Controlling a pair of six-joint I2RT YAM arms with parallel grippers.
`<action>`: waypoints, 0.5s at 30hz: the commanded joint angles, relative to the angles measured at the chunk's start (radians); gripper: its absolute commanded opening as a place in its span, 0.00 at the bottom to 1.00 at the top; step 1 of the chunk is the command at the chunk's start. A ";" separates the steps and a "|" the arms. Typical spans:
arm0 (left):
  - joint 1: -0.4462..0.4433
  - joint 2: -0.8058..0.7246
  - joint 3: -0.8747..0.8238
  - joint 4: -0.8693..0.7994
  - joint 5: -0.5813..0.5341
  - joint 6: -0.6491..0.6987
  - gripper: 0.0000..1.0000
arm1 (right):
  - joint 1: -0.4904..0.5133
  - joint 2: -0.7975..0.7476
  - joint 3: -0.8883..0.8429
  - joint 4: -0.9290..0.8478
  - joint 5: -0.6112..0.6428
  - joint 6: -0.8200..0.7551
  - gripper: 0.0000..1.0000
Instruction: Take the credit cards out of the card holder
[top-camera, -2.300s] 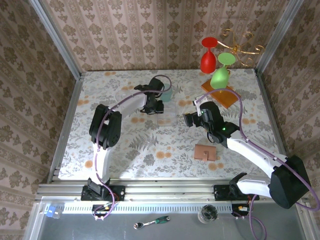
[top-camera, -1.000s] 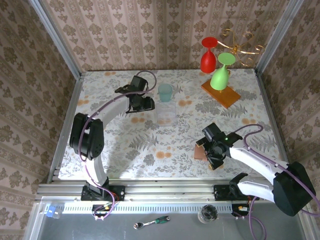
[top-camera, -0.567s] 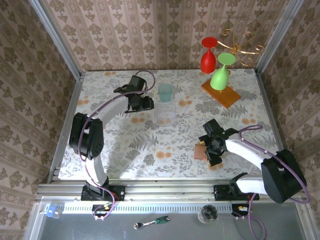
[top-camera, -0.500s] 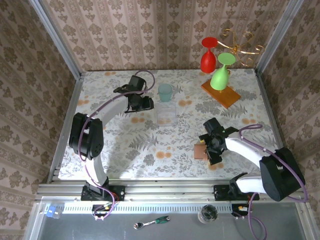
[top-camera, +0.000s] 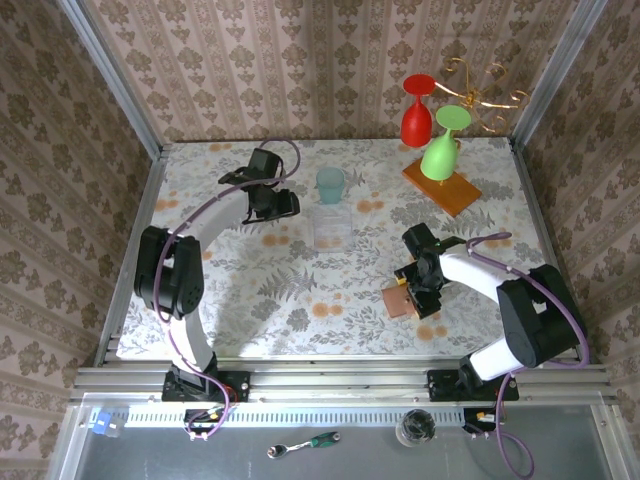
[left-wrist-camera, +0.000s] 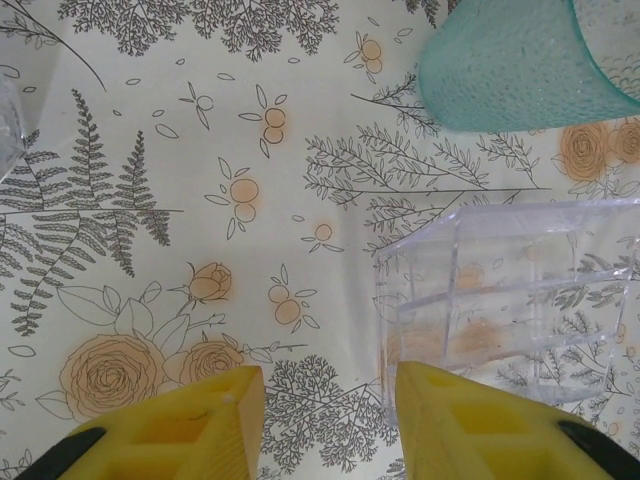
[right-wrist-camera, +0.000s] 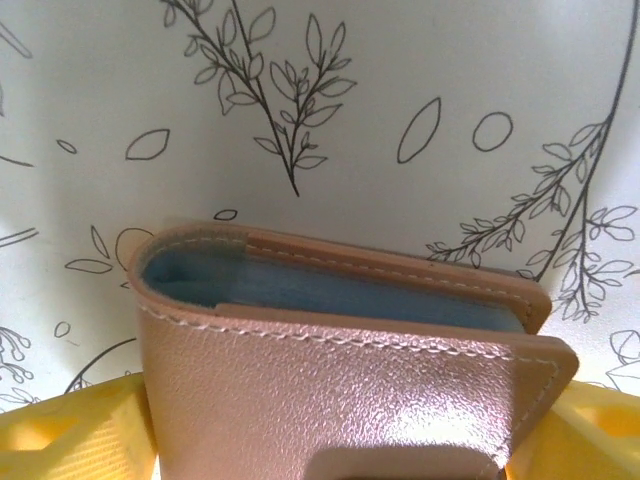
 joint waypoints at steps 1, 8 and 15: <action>0.002 -0.043 -0.020 -0.009 -0.011 0.020 0.41 | 0.000 0.033 0.002 0.021 0.009 -0.041 0.78; 0.004 -0.069 -0.042 -0.004 -0.015 0.020 0.41 | 0.045 0.045 0.069 -0.015 0.040 -0.138 0.76; 0.010 -0.126 -0.115 0.019 -0.020 0.018 0.41 | 0.147 0.125 0.197 -0.045 0.048 -0.353 0.71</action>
